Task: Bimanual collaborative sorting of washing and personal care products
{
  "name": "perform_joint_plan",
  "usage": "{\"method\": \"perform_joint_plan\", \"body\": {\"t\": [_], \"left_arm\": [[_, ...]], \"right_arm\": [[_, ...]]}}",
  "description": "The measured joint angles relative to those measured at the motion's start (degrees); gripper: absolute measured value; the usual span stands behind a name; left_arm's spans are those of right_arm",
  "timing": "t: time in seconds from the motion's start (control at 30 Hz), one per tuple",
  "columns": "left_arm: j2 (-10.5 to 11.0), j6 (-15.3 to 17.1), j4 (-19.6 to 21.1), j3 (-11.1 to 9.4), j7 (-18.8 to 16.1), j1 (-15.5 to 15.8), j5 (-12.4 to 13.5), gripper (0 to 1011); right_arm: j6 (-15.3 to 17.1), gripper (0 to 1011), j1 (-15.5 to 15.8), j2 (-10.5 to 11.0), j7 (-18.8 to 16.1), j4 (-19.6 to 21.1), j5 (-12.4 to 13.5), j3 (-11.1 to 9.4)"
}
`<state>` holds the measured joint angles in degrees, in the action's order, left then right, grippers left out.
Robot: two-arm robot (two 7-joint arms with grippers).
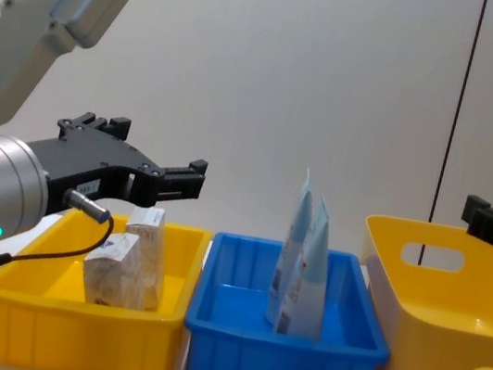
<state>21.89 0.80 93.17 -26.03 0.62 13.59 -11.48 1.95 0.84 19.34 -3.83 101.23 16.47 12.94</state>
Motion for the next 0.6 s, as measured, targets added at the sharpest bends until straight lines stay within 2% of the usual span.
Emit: {"method": "perform_joint_plan", "body": {"t": [0.6], "left_arm": [[0.0, 0.0, 0.0, 0.0, 0.0, 0.0, 0.0, 1001]], "right_arm": [[0.0, 1003, 0.0, 0.0, 0.0, 0.0, 0.0, 0.0]]}}
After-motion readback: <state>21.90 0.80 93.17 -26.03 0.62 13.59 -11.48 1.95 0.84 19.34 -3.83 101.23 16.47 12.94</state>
